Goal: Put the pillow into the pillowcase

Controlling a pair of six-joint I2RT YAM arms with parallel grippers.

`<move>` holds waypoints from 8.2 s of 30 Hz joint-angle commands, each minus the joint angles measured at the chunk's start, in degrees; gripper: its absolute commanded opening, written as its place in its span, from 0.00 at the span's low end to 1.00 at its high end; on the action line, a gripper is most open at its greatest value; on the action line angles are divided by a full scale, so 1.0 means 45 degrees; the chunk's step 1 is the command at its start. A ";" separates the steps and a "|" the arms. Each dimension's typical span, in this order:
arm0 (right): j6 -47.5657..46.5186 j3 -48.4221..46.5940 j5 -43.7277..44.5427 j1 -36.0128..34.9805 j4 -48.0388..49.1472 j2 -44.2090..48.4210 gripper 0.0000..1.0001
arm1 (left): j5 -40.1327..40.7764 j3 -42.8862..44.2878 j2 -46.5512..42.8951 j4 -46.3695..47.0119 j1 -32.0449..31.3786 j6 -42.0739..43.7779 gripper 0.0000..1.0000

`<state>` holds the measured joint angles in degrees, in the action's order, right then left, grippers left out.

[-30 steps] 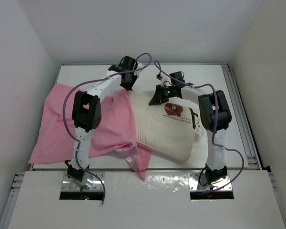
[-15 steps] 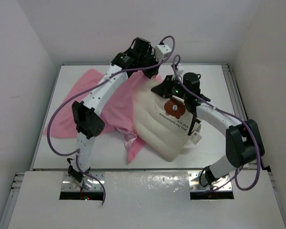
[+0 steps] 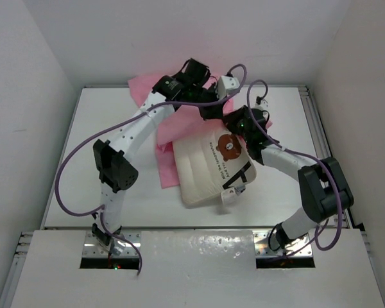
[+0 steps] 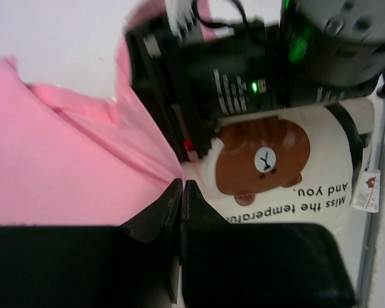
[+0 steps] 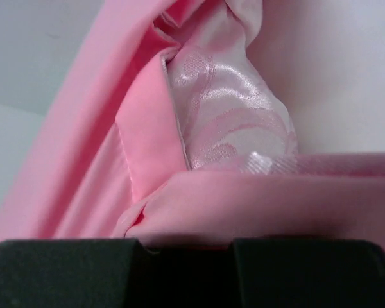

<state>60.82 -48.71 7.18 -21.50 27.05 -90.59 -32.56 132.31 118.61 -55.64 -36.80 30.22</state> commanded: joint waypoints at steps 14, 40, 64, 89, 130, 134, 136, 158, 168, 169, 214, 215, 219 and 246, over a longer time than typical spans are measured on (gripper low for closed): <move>-0.3862 -0.2555 -0.3584 0.1066 -0.8131 -0.0672 0.86 | 0.0573 -0.3521 -0.2466 0.1093 0.1827 -0.1264 0.98; -0.3867 -0.3063 -0.2435 0.4035 -0.8963 -0.3910 0.96 | 0.5557 -1.4361 -0.4094 0.4178 0.4446 -0.6323 1.00; -0.3886 -0.2240 -0.5712 0.3527 -0.8450 0.1551 0.00 | 0.1865 -1.0854 -0.6081 0.1196 0.5950 -0.2697 0.00; -0.5546 -1.3078 -0.4017 0.3586 -0.9760 0.2865 0.00 | 0.7137 0.4424 -0.4990 0.2597 0.5677 -0.3316 0.00; -0.8299 -1.8608 -0.2028 0.2550 -1.3242 -0.0282 0.00 | 0.6488 0.2689 -0.4502 0.3161 0.5266 -0.4334 0.00; -0.8652 -1.6062 -0.1361 0.2492 -0.9167 0.3223 0.00 | 0.8541 0.5138 -0.5012 0.5607 0.5306 -0.3434 0.00; -0.8613 -1.4943 -0.1439 0.2453 -0.8397 0.4208 0.00 | 0.8524 0.6300 -0.4891 0.5431 0.5248 -0.3278 0.00; -0.8808 -1.3706 -0.1301 0.2590 -0.7923 0.5112 0.00 | 1.4130 0.4991 -0.6103 0.7872 0.4877 0.0590 0.00; -0.8828 -1.5270 -0.1362 0.2570 -0.8803 0.3045 0.00 | 1.3094 0.1034 -0.6845 0.7131 0.4642 0.0670 0.00; -0.8769 -1.5289 -0.1342 0.2551 -0.9152 0.2712 0.00 | 1.3075 0.0505 -0.6845 0.6897 0.4622 0.0378 0.00; -0.6990 -1.1133 -0.4351 0.0616 -1.1401 0.1283 0.00 | 0.8000 0.1183 -0.3672 0.6523 0.3628 -0.3430 0.00; -0.7049 -1.0955 -0.4001 0.0713 -1.1401 0.1302 0.00 | 0.7745 0.1183 -0.3140 0.6679 0.3452 -0.3588 0.00; -0.6856 -1.0485 -0.3900 0.1591 -1.1908 0.1010 0.06 | 0.7723 0.1690 -0.0483 0.7421 0.2185 -0.3922 0.29; -0.5839 -0.2440 -0.4172 0.2980 -1.1891 -0.0609 0.99 | 0.8450 -1.0863 -0.5831 0.3495 1.3562 -0.3981 1.00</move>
<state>31.99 -62.11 -9.37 -8.21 -31.07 -92.92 9.10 88.90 91.46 -37.80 17.26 13.21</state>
